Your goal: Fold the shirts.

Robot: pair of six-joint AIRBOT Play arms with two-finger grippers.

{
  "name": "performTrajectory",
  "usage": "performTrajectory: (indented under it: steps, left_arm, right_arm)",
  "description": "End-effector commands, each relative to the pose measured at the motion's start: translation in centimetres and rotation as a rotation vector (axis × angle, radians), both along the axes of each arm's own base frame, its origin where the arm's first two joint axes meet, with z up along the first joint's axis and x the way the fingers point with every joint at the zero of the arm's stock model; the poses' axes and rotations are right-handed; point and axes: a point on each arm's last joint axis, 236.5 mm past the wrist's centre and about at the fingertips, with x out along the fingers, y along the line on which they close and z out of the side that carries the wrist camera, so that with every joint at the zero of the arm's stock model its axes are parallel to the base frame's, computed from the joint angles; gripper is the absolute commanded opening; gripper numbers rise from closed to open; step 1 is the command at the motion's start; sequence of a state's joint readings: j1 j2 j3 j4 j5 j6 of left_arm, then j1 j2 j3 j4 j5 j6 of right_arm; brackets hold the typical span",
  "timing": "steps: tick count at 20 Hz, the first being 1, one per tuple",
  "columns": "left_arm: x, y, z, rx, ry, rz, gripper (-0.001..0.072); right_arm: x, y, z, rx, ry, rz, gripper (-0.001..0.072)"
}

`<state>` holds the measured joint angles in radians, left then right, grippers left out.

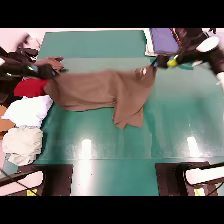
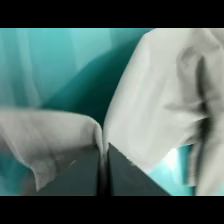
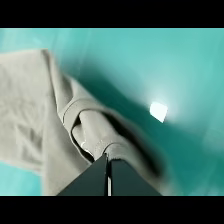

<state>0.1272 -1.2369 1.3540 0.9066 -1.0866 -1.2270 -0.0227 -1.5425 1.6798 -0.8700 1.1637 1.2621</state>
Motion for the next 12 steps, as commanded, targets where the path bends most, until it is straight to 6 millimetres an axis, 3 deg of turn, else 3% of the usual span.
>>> performTrajectory:
  steps: [1,2,4,6,9,12]
  left_arm:
    - [-4.7,-0.1,13.4,0.088,-0.301,-0.019,0.0028]
    - [-7.0,-0.5,17.7,0.105,-0.403,-0.025,0.0028]
    - [-12.2,-1.4,24.4,0.136,-0.577,-0.033,0.0028]
    - [-16.9,-2.1,28.7,0.157,-0.705,-0.035,0.0028]
    - [-21.2,-2.6,31.9,0.147,-0.801,-0.019,0.0028]
    - [-20.8,-2.8,30.6,0.146,-0.751,-0.033,0.0027]
  right_arm:
    - [-4.9,-1.5,15.2,-0.048,-0.311,0.027,0.0010]
    - [-7.0,-2.2,19.0,-0.065,-0.391,0.019,0.0010]
    - [-11.7,-3.2,25.5,-0.104,-0.545,-0.005,0.0010]
    - [-15.9,-4.1,30.0,-0.143,-0.662,-0.044,0.0010]
    - [-20.2,-6.1,33.0,-0.171,-0.740,-0.157,0.0009]
    - [-21.4,-8.8,32.6,-0.191,-0.720,-0.277,0.0009]
